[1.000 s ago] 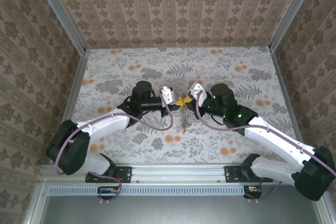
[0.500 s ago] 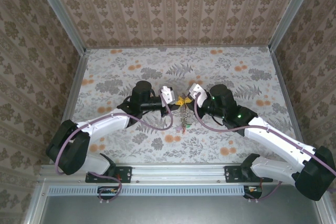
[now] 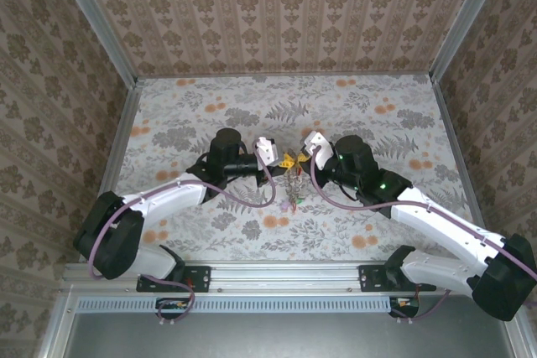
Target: Put the keys on the keyring
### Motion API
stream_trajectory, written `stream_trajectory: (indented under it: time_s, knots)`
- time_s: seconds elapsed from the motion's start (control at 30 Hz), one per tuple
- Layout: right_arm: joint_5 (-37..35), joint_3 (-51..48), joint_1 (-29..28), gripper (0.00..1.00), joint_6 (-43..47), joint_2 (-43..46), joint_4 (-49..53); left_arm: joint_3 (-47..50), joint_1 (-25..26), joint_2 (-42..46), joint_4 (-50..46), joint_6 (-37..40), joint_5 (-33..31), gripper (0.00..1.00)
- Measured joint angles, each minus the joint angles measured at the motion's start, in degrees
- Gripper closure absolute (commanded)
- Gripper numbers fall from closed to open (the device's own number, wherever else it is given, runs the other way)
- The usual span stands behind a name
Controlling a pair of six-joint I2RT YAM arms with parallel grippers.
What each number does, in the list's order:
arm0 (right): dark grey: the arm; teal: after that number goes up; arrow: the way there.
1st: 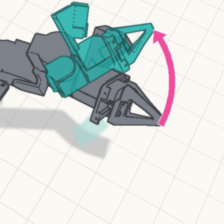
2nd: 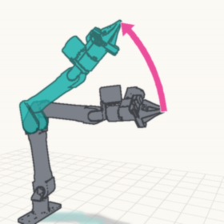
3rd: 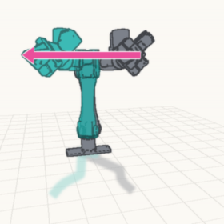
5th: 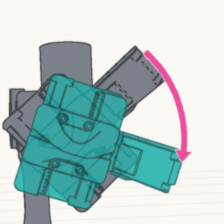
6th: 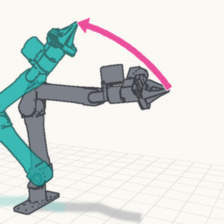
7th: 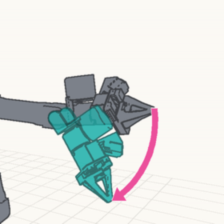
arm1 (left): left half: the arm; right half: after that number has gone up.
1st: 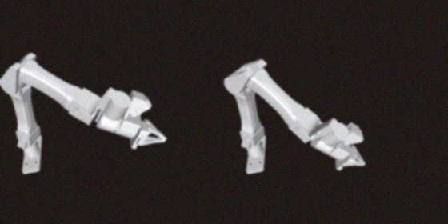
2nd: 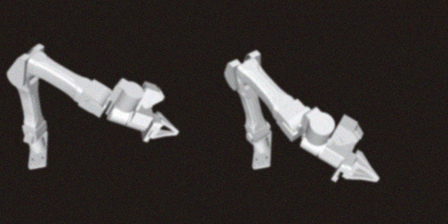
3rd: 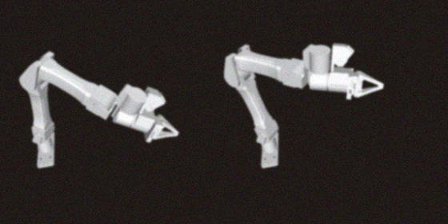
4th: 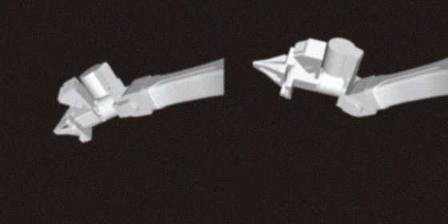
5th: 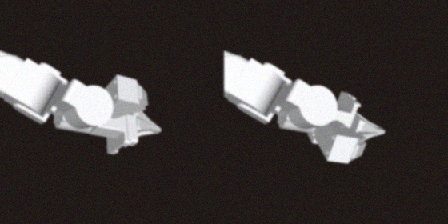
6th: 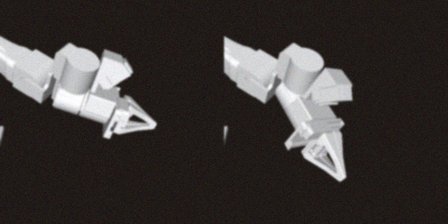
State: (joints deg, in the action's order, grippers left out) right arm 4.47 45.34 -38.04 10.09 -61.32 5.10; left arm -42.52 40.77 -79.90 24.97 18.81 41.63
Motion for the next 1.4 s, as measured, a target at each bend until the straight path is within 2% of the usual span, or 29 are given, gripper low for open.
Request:
stream_trajectory:
  time_s: [0.17,0.43,0.73,0.87,0.93,1.17,1.4]
  knots:
    - [0.2,1.9,0.3,1.00,-2.3,-1.3,2.4,0.6,-0.1,0.0,1.6,-0.9,-0.1,1.00]
    - [4.0,4.1,3.3,0.88,-8.5,-4.7,5.7,0.9,-0.4,-1.4,3.0,-1.3,-0.5,1.00]
    - [6.5,4.1,7.7,0.81,-11.4,-6.0,9.3,0.9,0.1,-1.4,6.7,-1.3,2.3,1.00]
    - [6.5,4.1,8.1,0.70,-11.7,-5.5,10.2,0.9,0.1,-1.4,6.8,-1.3,2.7,1.00]
    - [6.4,3.5,8.4,0.69,-11.3,-3.9,10.1,0.9,0.1,-1.4,6.8,-1.3,3.0,1.00]
    - [10.6,-1.1,9.0,0.70,-2.9,4.0,5.7,0.9,0.0,-1.4,6.6,-1.3,4.5,1.00]
    - [14.9,-0.5,9.0,0.76,7.5,1.6,5.3,0.8,-0.3,-1.4,4.0,-1.2,6.9,1.00]
